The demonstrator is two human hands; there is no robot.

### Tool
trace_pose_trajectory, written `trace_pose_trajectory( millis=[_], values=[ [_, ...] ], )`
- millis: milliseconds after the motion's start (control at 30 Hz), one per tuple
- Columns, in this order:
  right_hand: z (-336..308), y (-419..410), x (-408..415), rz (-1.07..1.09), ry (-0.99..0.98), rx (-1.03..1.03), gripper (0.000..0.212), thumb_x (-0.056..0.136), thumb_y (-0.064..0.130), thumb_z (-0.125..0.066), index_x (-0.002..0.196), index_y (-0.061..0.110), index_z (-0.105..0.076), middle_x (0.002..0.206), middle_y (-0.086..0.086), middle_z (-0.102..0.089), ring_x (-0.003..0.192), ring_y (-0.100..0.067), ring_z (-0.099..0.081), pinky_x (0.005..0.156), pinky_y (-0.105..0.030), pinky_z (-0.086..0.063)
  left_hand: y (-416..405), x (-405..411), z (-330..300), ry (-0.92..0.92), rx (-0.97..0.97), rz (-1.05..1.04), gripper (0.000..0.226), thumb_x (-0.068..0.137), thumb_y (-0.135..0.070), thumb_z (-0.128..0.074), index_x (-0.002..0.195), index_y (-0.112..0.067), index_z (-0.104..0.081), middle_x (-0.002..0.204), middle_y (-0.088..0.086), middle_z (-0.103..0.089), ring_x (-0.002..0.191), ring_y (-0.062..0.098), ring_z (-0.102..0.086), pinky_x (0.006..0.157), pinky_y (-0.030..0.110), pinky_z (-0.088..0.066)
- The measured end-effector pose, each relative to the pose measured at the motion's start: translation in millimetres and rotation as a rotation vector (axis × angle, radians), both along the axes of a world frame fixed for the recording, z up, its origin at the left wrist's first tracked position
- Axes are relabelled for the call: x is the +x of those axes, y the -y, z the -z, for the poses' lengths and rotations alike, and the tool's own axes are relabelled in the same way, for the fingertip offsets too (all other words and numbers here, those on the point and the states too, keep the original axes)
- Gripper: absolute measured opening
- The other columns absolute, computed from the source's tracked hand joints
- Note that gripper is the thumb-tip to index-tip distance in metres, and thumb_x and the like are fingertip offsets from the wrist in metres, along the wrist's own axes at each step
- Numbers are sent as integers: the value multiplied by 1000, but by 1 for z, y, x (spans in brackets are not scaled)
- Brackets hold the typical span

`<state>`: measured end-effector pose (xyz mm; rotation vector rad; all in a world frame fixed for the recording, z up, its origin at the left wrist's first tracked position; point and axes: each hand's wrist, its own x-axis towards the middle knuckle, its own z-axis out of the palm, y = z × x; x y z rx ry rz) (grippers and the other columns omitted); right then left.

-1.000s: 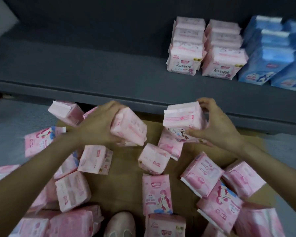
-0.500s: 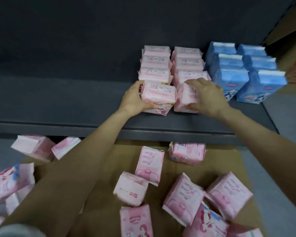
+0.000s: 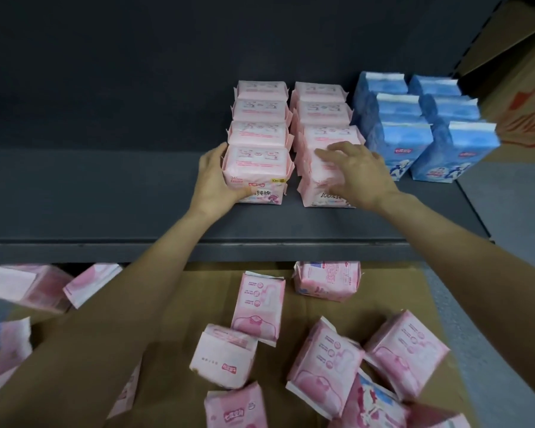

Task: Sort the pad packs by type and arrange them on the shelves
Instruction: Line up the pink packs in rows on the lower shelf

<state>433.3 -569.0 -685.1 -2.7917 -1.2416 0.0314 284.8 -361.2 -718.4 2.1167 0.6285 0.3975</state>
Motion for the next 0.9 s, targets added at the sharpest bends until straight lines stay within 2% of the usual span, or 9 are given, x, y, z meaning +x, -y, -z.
trace_pose_trajectory(
  millis=[67,167,400,500,567,633,700,800,900],
  values=[
    [3,3,-1,0,-9,21,71,85,30,-68,146,31,-32,150,0,-34,137,-25,-29,110,-52,-26,3,-2,0,17,-30,61,93,75,-12,-80,148,-20,-23,147,-4,-36,134,9,-34,108,28,-32],
    [8,6,-3,-10,-4,10,70,90,30,-61,149,30,-25,155,1,-27,142,-21,-23,112,-51,-22,1,0,1,9,-106,120,91,79,-8,-76,149,-27,-21,127,-18,-47,120,0,-43,97,21,-38],
    [11,5,-18,-12,3,17,78,91,6,-55,152,22,-10,160,-2,-10,147,-21,-6,118,-48,-3,9,8,6,-4,-103,59,92,78,-8,-76,149,-25,-21,138,-9,-50,126,9,-45,100,24,-39],
    [7,12,-31,-43,64,95,84,85,2,-59,152,18,-11,159,-7,-13,147,-24,-8,118,-46,-1,8,6,3,-62,24,9,109,72,-17,-82,152,-16,-9,154,1,-30,141,19,-27,115,41,-28],
    [3,23,-46,-77,75,142,81,85,4,-60,152,16,-15,157,-9,-18,146,-26,-12,118,-47,-2,17,-4,-5,-126,168,-40,112,74,-23,-81,153,-13,-2,160,7,-10,146,23,-8,117,39,-16],
    [1,39,-63,-139,89,175,77,82,8,-63,149,14,-26,153,-11,-29,143,-29,-20,117,-50,-8,31,-22,-18,-100,284,-93,100,79,-32,-75,152,-14,-9,159,6,-14,145,23,-11,114,36,-21],
    [3,57,-82,-190,112,206,64,79,9,-67,139,11,-43,140,-14,-47,134,-34,-35,113,-53,-17,46,-49,-29,-32,344,-120,73,86,-40,-66,147,-18,-32,150,3,-36,137,19,-32,106,35,-33],
    [21,85,-115,-243,68,242,32,77,11,-64,109,10,-65,106,-13,-66,107,-37,-56,99,-51,-36,67,-95,-30,-10,231,-60,32,91,-35,-60,121,-23,-61,120,-6,-64,111,9,-58,96,32,-47],
    [49,113,-151,-303,-109,104,23,86,22,-62,107,17,-66,106,-7,-67,102,-29,-56,90,-41,-42,89,-143,-13,-139,191,123,23,91,-29,-60,113,-24,-64,110,-9,-67,100,6,-62,89,30,-51]
  ],
)
